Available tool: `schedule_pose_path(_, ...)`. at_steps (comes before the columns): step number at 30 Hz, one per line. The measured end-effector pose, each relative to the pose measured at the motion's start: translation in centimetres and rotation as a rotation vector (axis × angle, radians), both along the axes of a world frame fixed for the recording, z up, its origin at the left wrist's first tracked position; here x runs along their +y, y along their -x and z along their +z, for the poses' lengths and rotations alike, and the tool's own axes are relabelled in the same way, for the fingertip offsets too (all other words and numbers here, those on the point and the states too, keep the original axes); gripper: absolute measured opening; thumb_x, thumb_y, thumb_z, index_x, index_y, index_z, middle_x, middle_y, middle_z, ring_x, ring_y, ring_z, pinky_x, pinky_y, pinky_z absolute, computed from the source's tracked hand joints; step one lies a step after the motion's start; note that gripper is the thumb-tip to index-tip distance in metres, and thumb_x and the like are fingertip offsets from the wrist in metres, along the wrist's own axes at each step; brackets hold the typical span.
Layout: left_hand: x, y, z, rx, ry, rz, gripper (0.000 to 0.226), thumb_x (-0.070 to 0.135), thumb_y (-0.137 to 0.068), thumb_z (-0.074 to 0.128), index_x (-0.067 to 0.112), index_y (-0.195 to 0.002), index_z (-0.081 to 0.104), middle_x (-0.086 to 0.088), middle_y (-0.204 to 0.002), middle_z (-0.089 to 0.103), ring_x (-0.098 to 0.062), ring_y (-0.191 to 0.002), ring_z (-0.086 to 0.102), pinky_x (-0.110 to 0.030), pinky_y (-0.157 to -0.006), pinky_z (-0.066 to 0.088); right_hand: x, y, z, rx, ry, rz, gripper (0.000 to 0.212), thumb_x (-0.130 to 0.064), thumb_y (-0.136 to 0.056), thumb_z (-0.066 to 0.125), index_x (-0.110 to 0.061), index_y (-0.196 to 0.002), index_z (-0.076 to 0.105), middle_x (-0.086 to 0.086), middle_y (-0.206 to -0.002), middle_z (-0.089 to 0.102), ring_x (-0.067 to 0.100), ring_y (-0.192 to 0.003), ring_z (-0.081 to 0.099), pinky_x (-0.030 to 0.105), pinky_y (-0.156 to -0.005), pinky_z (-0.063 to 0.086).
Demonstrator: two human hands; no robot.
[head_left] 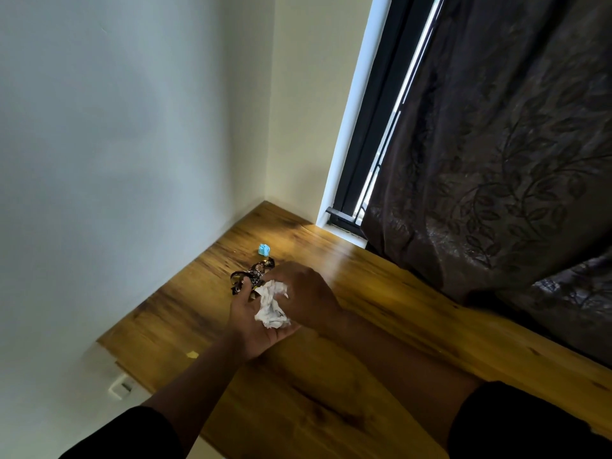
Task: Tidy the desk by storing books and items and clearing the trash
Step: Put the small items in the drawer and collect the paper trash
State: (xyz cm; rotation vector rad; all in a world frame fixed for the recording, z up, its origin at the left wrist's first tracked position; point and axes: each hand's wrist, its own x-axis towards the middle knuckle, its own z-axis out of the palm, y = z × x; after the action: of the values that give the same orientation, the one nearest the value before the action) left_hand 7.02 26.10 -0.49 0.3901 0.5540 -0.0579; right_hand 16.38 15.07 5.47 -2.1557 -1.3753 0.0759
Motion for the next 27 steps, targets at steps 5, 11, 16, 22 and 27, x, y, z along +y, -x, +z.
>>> schedule_pose_path(5, 0.1, 0.6, 0.9, 0.025, -0.088, 0.028, 0.08, 0.073, -0.095, 0.034, 0.006, -0.128, 0.064, -0.021, -0.121, 0.071, -0.037, -0.098, 0.074, -0.047, -0.084, 0.059, -0.1, 0.4, -0.1, 0.0, -0.014, 0.069, 0.043, -0.008, -0.082, 0.064, -0.014, -0.124, 0.071, 0.005, -0.123, 0.073, 0.019, -0.113, 0.067, 0.031, -0.094, 0.055)
schedule_pose_path(11, 0.6, 1.4, 0.3, 0.047, -0.015, 0.105, 0.076, 0.069, -0.095, 0.042, 0.011, -0.14, 0.059, -0.017, -0.136, 0.065, -0.034, -0.124, 0.06, -0.045, -0.089, 0.057, 1.8, -0.4, -1.1, 0.05, -0.151, -0.23, 0.032, -0.01, -0.094, 0.057, -0.027, -0.114, 0.076, -0.007, -0.116, 0.075, 0.01, -0.101, 0.071, 0.031, -0.084, 0.06)
schedule_pose_path(16, 1.9, 2.4, -1.0, 0.043, 0.063, 0.12, 0.079, 0.07, -0.094, 0.042, 0.008, -0.14, 0.058, -0.02, -0.126, 0.067, -0.039, -0.113, 0.064, -0.043, -0.085, 0.058, 4.0, -3.1, -2.1, 0.189, -0.047, -0.339, 0.031, -0.014, -0.093, 0.059, -0.027, -0.116, 0.074, -0.007, -0.117, 0.075, 0.011, -0.105, 0.069, 0.027, -0.087, 0.057)
schedule_pose_path(22, 3.7, 3.1, -1.5, 0.01, 0.113, 0.132, 0.08, 0.073, -0.091, 0.043, 0.01, -0.139, 0.059, -0.018, -0.132, 0.064, -0.039, -0.115, 0.063, -0.042, -0.073, 0.061, 7.9, -6.4, -3.2, 0.21, 0.129, -0.299, 0.037, -0.014, -0.085, 0.057, -0.028, -0.113, 0.075, -0.002, -0.119, 0.074, 0.019, -0.108, 0.066, 0.032, -0.09, 0.053)
schedule_pose_path(27, 5.4, 3.6, -2.2, -0.009, 0.078, 0.109, 0.082, 0.071, -0.092, 0.043, 0.008, -0.141, 0.057, -0.019, -0.128, 0.065, -0.039, -0.115, 0.062, -0.043, -0.079, 0.06, 11.0, -8.3, -3.4, 0.225, 0.328, -0.252, 0.041, -0.024, -0.088, 0.055, -0.031, -0.126, 0.068, 0.0, -0.13, 0.068, 0.025, -0.117, 0.061, 0.036, -0.094, 0.052)
